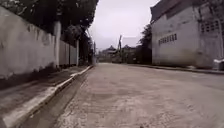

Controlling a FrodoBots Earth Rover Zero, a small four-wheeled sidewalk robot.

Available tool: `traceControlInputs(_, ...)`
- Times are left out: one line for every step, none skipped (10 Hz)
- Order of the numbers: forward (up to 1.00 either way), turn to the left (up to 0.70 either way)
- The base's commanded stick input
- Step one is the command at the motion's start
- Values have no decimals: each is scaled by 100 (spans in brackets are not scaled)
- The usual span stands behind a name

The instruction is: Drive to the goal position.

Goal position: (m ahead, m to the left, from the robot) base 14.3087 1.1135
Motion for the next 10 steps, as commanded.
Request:
traceControlInputs(100, 0)
traceControlInputs(100, 0)
traceControlInputs(100, 0)
traceControlInputs(100, 0)
traceControlInputs(100, 0)
traceControlInputs(100, 0)
traceControlInputs(100, 0)
traceControlInputs(100, 0)
traceControlInputs(100, 0)
traceControlInputs(100, 0)
